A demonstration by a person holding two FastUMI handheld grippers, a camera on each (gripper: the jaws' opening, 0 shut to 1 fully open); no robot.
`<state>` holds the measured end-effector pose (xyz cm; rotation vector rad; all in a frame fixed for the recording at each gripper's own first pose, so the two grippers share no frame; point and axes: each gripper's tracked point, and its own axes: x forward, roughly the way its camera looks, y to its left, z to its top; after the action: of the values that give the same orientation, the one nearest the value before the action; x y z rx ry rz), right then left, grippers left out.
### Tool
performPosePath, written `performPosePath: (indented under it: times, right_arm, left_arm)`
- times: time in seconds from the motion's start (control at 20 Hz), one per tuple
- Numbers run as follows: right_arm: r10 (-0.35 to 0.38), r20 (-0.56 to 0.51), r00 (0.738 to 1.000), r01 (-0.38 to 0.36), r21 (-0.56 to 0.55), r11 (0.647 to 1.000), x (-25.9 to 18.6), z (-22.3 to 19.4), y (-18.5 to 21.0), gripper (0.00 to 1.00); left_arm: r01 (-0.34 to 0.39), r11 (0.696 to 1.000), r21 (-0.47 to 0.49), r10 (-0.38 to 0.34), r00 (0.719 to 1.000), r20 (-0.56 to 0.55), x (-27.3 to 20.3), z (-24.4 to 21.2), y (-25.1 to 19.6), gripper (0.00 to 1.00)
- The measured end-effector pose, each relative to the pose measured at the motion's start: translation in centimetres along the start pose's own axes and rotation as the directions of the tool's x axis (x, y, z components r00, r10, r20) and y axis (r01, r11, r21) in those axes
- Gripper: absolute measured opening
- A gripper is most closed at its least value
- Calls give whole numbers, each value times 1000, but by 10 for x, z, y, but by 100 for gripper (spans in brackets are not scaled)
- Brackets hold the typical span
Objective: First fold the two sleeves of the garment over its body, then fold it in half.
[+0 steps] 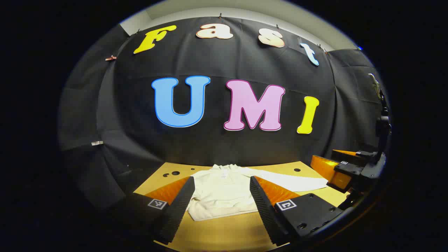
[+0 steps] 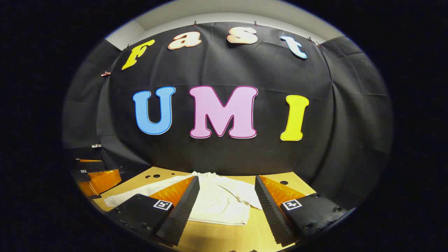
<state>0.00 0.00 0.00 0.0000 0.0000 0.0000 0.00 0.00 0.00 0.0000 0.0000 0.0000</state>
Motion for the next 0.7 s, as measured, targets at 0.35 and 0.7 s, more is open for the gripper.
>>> performPosePath:
  times: [0.35, 0.7]
  right_arm:
    - [1, -24, 1000, -1, -16, 1000, 10, -10, -16, 98]
    - [-22, -37, 999, 22, 7, 1000, 15, -18, -32, 97]
  left_arm:
    - [-15, 1000, -8, 15, 1000, -15, 17, -8, -9, 97]
    - [-2, 1000, 14, 3, 999, -45, 20, -19, -17, 97]
